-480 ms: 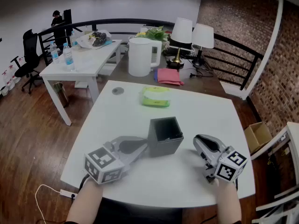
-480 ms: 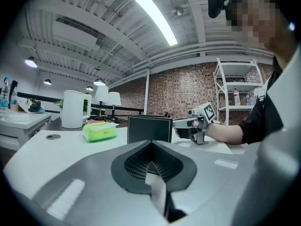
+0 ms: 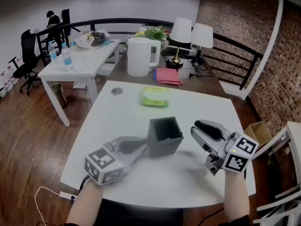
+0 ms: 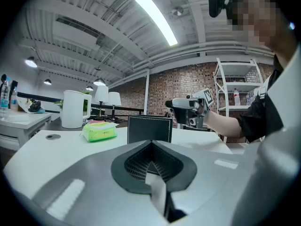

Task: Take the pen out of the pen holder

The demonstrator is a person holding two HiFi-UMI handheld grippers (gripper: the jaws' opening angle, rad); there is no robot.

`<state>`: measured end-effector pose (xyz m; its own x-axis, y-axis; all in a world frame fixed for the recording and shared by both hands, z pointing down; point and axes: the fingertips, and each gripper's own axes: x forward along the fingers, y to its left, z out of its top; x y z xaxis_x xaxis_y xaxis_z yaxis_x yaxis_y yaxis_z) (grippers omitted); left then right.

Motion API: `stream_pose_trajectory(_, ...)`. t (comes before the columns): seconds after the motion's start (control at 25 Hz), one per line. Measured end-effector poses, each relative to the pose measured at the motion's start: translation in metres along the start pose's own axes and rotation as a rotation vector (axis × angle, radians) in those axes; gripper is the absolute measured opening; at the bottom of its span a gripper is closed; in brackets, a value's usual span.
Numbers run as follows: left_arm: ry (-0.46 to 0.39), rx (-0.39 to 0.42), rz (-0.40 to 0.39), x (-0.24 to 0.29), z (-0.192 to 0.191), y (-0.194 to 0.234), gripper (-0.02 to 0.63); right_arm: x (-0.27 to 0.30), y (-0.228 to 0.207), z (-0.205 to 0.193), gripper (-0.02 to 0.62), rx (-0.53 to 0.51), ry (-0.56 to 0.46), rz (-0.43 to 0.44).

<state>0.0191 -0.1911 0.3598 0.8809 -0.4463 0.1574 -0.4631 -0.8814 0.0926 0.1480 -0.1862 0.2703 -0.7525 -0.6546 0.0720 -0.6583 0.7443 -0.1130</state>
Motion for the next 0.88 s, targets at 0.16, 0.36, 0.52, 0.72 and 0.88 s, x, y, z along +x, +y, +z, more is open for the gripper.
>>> stream_pose_trajectory(0.16, 0.0, 0.004, 0.001, 0.0, -0.001, 0.0, 0.0, 0.012, 0.007, -0.001, 0.144, -0.013, 0.056, 0.059)
stream_pose_trajectory(0.36, 0.0, 0.002, -0.001, 0.001, 0.0, -0.001, 0.0, 0.024, 0.014, -0.011, 0.16, -0.005, 0.113, 0.116)
stream_pose_trajectory(0.52, -0.008, 0.017, -0.005, 0.001, 0.004, -0.004, 0.0, 0.033, 0.02, -0.019, 0.142, -0.015, 0.148, 0.144)
stream_pose_trajectory(0.72, -0.009, 0.017, -0.005, 0.001, 0.004, -0.003, 0.0, 0.039, 0.022, -0.031, 0.109, -0.028, 0.184, 0.153)
stream_pose_trajectory(0.88, -0.01, 0.02, -0.006, 0.001, 0.005, -0.004, 0.0, 0.039, 0.019, -0.032, 0.074, -0.024, 0.176, 0.143)
